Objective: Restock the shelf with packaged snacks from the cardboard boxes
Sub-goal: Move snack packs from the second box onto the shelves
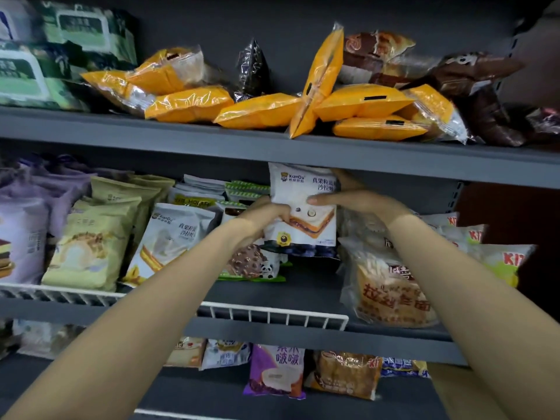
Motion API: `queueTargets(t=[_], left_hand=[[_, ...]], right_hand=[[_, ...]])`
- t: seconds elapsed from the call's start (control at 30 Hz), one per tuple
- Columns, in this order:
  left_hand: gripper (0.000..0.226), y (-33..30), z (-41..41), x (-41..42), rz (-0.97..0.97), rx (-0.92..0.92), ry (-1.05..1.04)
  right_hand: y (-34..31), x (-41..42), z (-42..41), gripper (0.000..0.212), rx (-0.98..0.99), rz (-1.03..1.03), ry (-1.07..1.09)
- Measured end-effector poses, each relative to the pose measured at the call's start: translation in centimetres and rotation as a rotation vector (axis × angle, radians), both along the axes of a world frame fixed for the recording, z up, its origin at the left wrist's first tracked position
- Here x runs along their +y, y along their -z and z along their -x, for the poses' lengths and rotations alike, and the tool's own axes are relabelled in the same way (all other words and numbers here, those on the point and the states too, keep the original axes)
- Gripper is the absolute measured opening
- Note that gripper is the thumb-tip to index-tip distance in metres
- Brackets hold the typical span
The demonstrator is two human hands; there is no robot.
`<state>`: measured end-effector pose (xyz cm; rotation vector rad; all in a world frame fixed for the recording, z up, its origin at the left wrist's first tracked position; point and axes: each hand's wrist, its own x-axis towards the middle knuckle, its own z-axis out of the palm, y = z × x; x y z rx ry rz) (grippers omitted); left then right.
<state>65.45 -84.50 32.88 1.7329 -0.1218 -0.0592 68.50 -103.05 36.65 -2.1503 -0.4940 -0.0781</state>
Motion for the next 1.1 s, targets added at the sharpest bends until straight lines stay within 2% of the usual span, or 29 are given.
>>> queueTargets(t=[0.07, 0.13, 0.23, 0.3, 0.37, 0.43, 0.53, 0.6, 0.73, 0.8, 0.87, 0.97, 1.03, 1.1], left_hand=[[0.033, -0.2, 0.0, -0.2, 0.02, 0.002, 0.038], [0.055, -0.2, -0.6, -0.4, 0.033, -0.016, 0.023], [0.047, -0.7, -1.3, -0.7, -0.095, -0.248, -0.107], [0.06, -0.9, -1.7, -0.3, -0.37, -0.421, -0.183], [0.078, -0.9, -1.5, 0.5, -0.834, -0.493, -0.175], [0.097, -0.5, -1.3, 1.5, -1.212, -0.416, -0.087], [0.118, 0.6, -1.5, 2.3, -1.45, -0.297, 0.045], [0.12, 1.2, -1.9, 2.6, -1.514, -0.297, 0.049], [0.116, 1.5, -2.0, 2.5, -1.531, -0.347, 0.036], [0.117, 1.4, -2.0, 2.6, -1.533, -0.357, 0.047], [0.119, 1.5, -1.9, 2.8, -1.529, -0.36, 0.059], [0.119, 1.6, -2.1, 3.0, -1.522, -0.386, 0.059], [0.12, 1.6, -2.1, 3.3, -1.509, -0.412, 0.057], [0.119, 1.7, -1.9, 3.5, -1.477, -0.442, 0.052]], right_hand=[[-0.2, 0.1, -0.1, 0.045, 0.07, -0.112, -0.058], [0.0, -0.1, -0.4, 0.05, 0.089, -0.187, -0.029], [-0.1, -0.1, -0.4, 0.053, 0.043, -0.316, 0.21], [-0.2, -0.4, -0.7, 0.051, -0.034, -0.399, 0.37], [-0.2, -0.3, -0.9, 0.048, -0.115, -0.349, 0.421], [0.0, 0.1, -1.1, 0.044, -0.151, -0.266, 0.429], [0.6, 1.2, -1.8, 0.037, -0.191, -0.03, 0.464], [1.3, 2.0, -2.3, 0.043, -0.204, 0.079, 0.472], [2.3, 3.0, -3.5, 0.06, -0.121, 0.157, 0.48], [2.8, 3.2, -4.2, 0.062, -0.097, 0.37, 0.482], [3.7, 3.3, -4.5, 0.071, -0.063, 0.693, 0.511], [4.6, 3.7, -4.3, 0.069, -0.187, 1.096, 0.605], [4.8, 4.1, -4.2, 0.062, -0.277, 1.22, 0.577], [4.9, 4.5, -4.2, 0.062, -0.29, 1.231, 0.524]])
